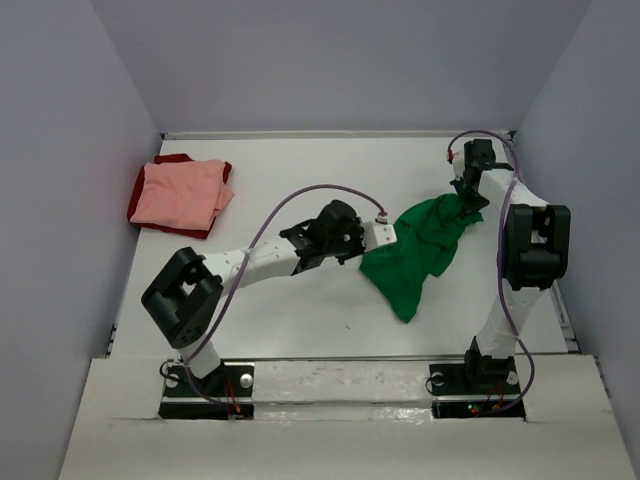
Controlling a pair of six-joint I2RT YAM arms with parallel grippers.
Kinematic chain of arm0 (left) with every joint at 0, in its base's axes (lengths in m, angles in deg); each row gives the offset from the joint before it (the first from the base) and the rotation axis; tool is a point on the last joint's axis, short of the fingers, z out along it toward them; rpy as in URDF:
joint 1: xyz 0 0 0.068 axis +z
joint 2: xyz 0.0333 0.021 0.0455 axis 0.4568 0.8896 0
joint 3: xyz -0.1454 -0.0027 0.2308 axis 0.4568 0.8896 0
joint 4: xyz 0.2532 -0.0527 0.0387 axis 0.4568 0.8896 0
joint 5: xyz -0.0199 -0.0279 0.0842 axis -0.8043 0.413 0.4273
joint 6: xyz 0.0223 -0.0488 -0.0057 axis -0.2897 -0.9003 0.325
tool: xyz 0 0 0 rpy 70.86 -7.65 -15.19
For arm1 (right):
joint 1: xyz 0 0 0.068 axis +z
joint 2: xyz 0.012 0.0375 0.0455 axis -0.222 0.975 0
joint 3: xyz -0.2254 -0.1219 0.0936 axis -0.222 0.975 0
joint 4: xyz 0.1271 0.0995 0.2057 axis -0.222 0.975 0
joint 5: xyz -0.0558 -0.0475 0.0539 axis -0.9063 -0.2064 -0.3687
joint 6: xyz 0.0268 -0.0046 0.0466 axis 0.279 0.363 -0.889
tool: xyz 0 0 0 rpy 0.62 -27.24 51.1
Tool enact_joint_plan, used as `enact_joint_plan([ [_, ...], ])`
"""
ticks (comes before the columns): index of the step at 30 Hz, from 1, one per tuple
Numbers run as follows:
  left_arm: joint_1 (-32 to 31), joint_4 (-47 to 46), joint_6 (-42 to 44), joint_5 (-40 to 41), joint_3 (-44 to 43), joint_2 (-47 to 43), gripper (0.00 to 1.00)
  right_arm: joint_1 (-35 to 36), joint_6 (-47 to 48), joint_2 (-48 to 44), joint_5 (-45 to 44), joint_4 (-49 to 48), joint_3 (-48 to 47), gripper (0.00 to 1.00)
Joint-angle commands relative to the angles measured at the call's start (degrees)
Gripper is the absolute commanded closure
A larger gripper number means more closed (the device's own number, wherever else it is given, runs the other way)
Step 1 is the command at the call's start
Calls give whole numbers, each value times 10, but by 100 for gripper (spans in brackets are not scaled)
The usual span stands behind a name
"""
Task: Fold and stack the t-shirts
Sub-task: Move the tshirt to the center of the board
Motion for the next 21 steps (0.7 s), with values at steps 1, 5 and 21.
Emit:
enact_joint_plan([
  [1, -4, 32, 8, -79, 1, -40, 84, 1, 2, 2, -11, -20, 3, 100],
  [5, -38, 36, 13, -94, -8, -18, 69, 1, 2, 9, -16, -19, 4, 100],
  [21, -150, 16, 34, -61, -45, 70, 45, 1, 9, 16, -14, -19, 11, 100],
])
